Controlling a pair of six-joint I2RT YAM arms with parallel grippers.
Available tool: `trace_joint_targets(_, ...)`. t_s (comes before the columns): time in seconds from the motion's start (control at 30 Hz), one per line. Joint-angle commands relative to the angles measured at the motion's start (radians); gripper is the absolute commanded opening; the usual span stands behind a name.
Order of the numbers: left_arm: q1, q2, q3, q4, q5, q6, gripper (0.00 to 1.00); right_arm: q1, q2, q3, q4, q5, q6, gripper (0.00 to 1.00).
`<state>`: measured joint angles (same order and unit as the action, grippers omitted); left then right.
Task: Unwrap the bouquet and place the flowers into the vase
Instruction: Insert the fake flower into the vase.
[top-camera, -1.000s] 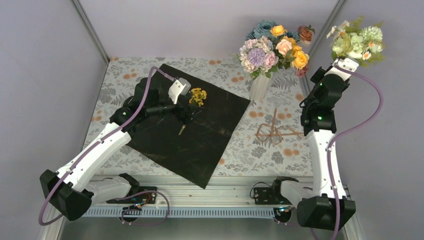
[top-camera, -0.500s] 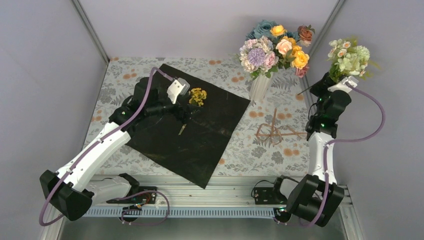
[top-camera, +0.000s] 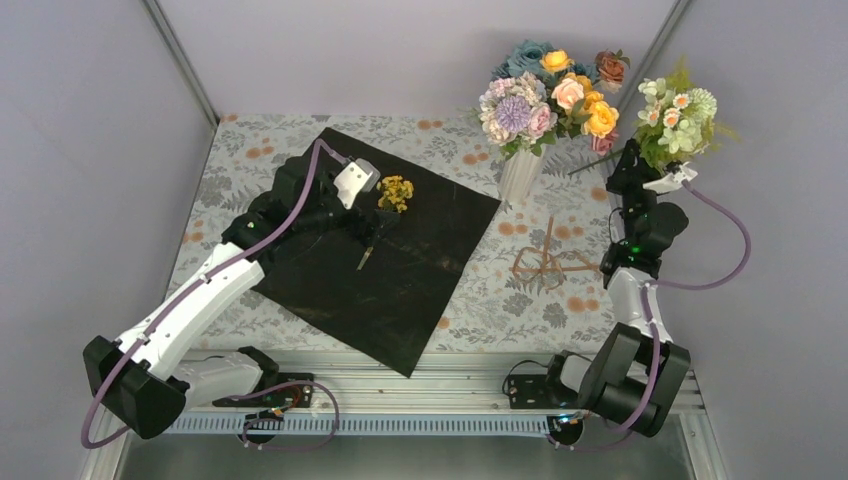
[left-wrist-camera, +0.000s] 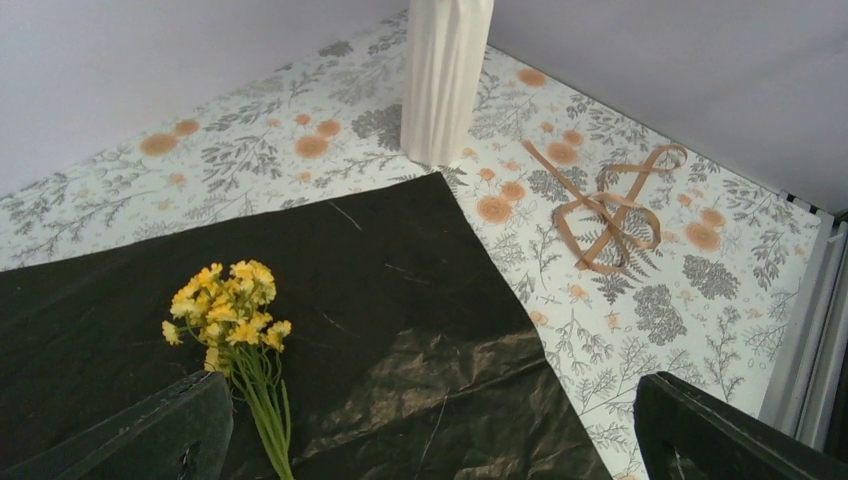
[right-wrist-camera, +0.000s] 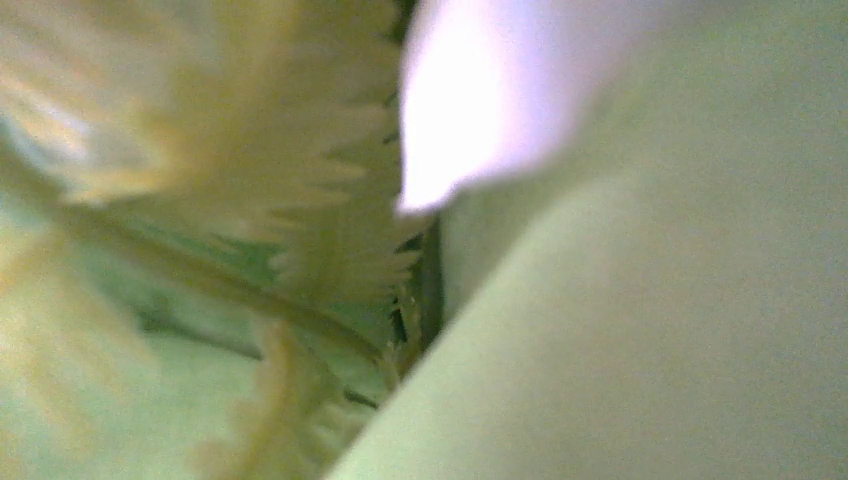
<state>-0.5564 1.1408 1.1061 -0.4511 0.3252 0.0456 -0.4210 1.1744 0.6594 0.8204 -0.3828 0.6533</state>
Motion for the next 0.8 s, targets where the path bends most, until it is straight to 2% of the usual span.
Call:
trace_joint_targets(0.0, 0.004, 0.004, -0.012, 0.011, 0.002, 0.025, 1.00, 0.035, 0.008, -0.035, 0.228, 0.005, -0.002, 0.04)
trace_joint_targets(0.5, 0.005, 0.003, -0.032, 0.027, 0.066, 0.028, 1.00, 0.162, 0.213, -0.081, 0.613, 0.185, 0.044, 0.04)
trace_joint_targets(0.77, 0.004, 0.008, -0.032, 0.027, 0.082, 0.031, 1.00, 0.262, 0.276, -0.024, 0.676, 0.329, -0.022, 0.04)
